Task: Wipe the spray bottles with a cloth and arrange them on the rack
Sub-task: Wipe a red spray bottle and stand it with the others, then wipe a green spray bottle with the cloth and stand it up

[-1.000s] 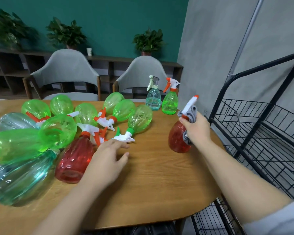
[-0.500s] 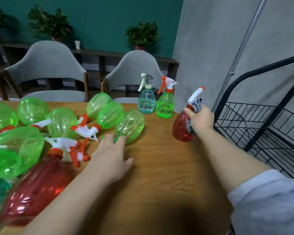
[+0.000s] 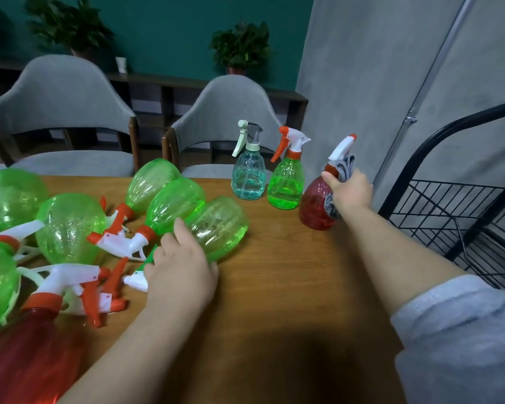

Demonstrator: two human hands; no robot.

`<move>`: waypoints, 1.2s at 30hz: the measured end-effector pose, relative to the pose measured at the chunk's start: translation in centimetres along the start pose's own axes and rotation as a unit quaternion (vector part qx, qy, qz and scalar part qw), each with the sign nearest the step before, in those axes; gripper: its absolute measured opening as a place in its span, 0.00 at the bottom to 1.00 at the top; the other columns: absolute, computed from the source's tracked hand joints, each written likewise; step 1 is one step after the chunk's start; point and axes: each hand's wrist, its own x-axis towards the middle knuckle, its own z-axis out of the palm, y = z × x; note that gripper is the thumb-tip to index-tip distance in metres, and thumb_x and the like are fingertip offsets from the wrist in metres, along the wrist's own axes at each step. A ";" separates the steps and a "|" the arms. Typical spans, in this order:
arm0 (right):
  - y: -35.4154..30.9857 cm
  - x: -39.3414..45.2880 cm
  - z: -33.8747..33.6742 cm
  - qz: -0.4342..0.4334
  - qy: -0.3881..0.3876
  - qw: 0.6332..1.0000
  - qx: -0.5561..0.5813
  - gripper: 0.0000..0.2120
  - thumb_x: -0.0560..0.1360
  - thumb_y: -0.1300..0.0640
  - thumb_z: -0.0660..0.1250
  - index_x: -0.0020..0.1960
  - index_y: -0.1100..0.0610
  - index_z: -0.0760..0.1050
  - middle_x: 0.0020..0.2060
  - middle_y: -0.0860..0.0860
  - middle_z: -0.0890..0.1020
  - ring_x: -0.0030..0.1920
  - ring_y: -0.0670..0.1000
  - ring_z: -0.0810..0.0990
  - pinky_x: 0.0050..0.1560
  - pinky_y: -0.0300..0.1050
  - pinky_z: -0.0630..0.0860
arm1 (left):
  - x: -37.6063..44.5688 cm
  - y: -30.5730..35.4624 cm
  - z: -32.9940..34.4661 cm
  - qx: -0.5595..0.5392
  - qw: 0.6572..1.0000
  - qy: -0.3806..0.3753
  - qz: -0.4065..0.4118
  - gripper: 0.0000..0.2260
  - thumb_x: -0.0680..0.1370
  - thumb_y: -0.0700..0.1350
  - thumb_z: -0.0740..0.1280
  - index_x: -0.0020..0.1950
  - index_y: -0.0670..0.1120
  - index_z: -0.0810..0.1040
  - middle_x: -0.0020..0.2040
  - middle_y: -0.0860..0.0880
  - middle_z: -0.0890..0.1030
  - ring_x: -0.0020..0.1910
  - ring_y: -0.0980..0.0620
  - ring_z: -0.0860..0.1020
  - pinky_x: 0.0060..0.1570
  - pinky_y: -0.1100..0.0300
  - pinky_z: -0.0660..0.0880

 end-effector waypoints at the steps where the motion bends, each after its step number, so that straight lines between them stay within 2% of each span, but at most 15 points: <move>1: 0.1 0.2 0.1 0.000 0.002 1.000 0.001 0.17 0.74 0.47 0.70 0.57 0.58 0.77 0.54 0.57 0.82 0.57 0.58 0.78 0.54 0.46 0.71 | 0.1 -0.1 0.1 0.008 1.000 -0.003 -0.009 0.43 0.77 0.56 0.67 0.77 0.41 0.42 0.72 0.42 0.63 0.71 0.42 0.65 0.65 0.46 0.66; 4: 0.3 1.0 0.6 0.001 0.008 1.000 0.001 0.18 0.74 0.47 0.70 0.57 0.58 0.77 0.54 0.57 0.81 0.57 0.59 0.78 0.56 0.49 0.73 | 0.7 -0.5 0.6 0.039 0.999 -0.011 -0.018 0.42 0.77 0.58 0.66 0.77 0.41 0.43 0.70 0.44 0.68 0.70 0.43 0.67 0.64 0.46 0.65; 7: 0.5 1.3 0.9 0.002 0.011 1.000 0.004 0.18 0.74 0.47 0.70 0.58 0.58 0.77 0.54 0.57 0.81 0.57 0.59 0.78 0.57 0.49 0.73 | 1.1 -0.9 0.9 0.063 0.998 -0.004 -0.016 0.37 0.78 0.58 0.64 0.75 0.41 0.48 0.66 0.46 0.73 0.68 0.43 0.69 0.63 0.47 0.64; 11: 0.5 1.6 1.0 0.001 0.010 1.000 0.001 0.18 0.75 0.47 0.69 0.58 0.58 0.76 0.54 0.57 0.81 0.58 0.60 0.77 0.55 0.48 0.72 | 1.2 -1.3 1.0 0.065 0.998 -0.008 -0.007 0.27 0.78 0.58 0.64 0.66 0.43 0.56 0.62 0.47 0.75 0.65 0.44 0.72 0.62 0.47 0.64; 14: 0.4 1.4 1.2 0.008 -0.004 1.000 -0.003 0.18 0.78 0.47 0.64 0.60 0.59 0.74 0.55 0.59 0.80 0.58 0.61 0.76 0.55 0.49 0.70 | 1.3 -1.5 1.1 0.067 0.998 -0.007 -0.003 0.22 0.79 0.57 0.63 0.61 0.44 0.59 0.61 0.47 0.76 0.64 0.45 0.73 0.61 0.48 0.65; 17: 0.8 1.0 1.4 0.028 -0.026 0.999 0.009 0.19 0.81 0.49 0.58 0.66 0.61 0.70 0.56 0.60 0.79 0.58 0.61 0.76 0.53 0.47 0.68 | 1.0 -1.6 1.1 0.062 0.998 -0.015 -0.004 0.19 0.81 0.55 0.62 0.60 0.43 0.60 0.61 0.47 0.75 0.64 0.45 0.73 0.61 0.49 0.65; 21: 1.4 -0.4 0.9 0.069 -0.018 0.996 0.047 0.16 0.83 0.54 0.56 0.66 0.61 0.69 0.45 0.54 0.74 0.42 0.52 0.74 0.43 0.42 0.68 | 0.4 -1.5 0.8 0.069 0.998 -0.009 0.003 0.17 0.81 0.53 0.62 0.60 0.43 0.61 0.62 0.46 0.76 0.64 0.45 0.73 0.62 0.50 0.64; 24: 1.2 -2.5 0.3 0.097 0.017 0.990 0.098 0.14 0.82 0.56 0.56 0.62 0.61 0.72 0.42 0.52 0.75 0.43 0.53 0.74 0.44 0.45 0.70 | -0.3 -1.7 0.4 0.081 0.997 -0.007 0.012 0.17 0.81 0.53 0.62 0.59 0.44 0.61 0.62 0.47 0.76 0.65 0.46 0.73 0.64 0.49 0.63; 27: 0.3 -5.5 -0.6 0.104 0.016 0.983 0.147 0.13 0.82 0.53 0.55 0.59 0.60 0.73 0.35 0.50 0.74 0.34 0.51 0.74 0.35 0.44 0.69 | -1.6 -2.1 -0.3 0.089 0.996 -0.004 0.024 0.17 0.81 0.53 0.62 0.59 0.44 0.60 0.63 0.48 0.76 0.65 0.47 0.72 0.65 0.48 0.63; 30: -1.4 -9.6 -1.9 0.107 -0.030 0.976 0.185 0.14 0.82 0.48 0.54 0.49 0.56 0.73 0.32 0.50 0.73 0.30 0.47 0.71 0.29 0.42 0.66 | -3.2 -2.5 -1.3 0.093 0.995 0.012 0.042 0.17 0.81 0.53 0.61 0.61 0.44 0.60 0.62 0.48 0.76 0.65 0.47 0.72 0.65 0.49 0.63; 31: -2.0 -11.0 -2.0 0.116 -0.055 0.970 0.207 0.16 0.82 0.46 0.54 0.48 0.56 0.73 0.33 0.54 0.76 0.32 0.49 0.74 0.32 0.44 0.71 | -3.7 -2.6 -1.8 0.094 0.994 0.019 0.049 0.18 0.81 0.54 0.61 0.63 0.44 0.60 0.62 0.48 0.76 0.65 0.47 0.72 0.65 0.50 0.63; 32: -2.5 -12.4 -2.0 0.132 -0.079 0.960 0.234 0.18 0.81 0.44 0.55 0.48 0.57 0.74 0.38 0.59 0.80 0.36 0.54 0.78 0.38 0.49 0.77 | -4.3 -2.7 -2.3 0.097 0.993 0.025 0.058 0.19 0.81 0.54 0.61 0.64 0.44 0.60 0.63 0.48 0.76 0.65 0.46 0.72 0.64 0.50 0.63; 33: -2.8 -13.7 -2.0 0.155 -0.100 0.948 0.259 0.22 0.80 0.41 0.56 0.50 0.59 0.75 0.45 0.64 0.82 0.42 0.60 0.82 0.48 0.59 0.79 | -4.8 -2.9 -2.9 0.099 0.992 0.031 0.068 0.19 0.81 0.54 0.61 0.64 0.44 0.60 0.63 0.47 0.76 0.65 0.46 0.72 0.64 0.50 0.63; 34: -3.1 -15.0 -2.0 0.181 -0.130 0.933 0.283 0.25 0.78 0.38 0.57 0.54 0.60 0.76 0.51 0.65 0.81 0.48 0.64 0.82 0.55 0.64 0.77 | -5.4 -3.2 -3.4 0.098 0.991 0.037 0.078 0.20 0.81 0.54 0.61 0.65 0.44 0.60 0.64 0.47 0.75 0.66 0.46 0.72 0.63 0.49 0.63; 36: -3.6 -17.5 -1.9 0.222 -0.183 0.893 0.346 0.28 0.76 0.36 0.60 0.61 0.58 0.73 0.52 0.63 0.82 0.52 0.64 0.81 0.58 0.64 0.76 | -6.7 -3.7 -4.6 0.090 0.991 0.042 0.094 0.22 0.81 0.54 0.61 0.67 0.43 0.58 0.65 0.46 0.74 0.67 0.45 0.70 0.64 0.49 0.63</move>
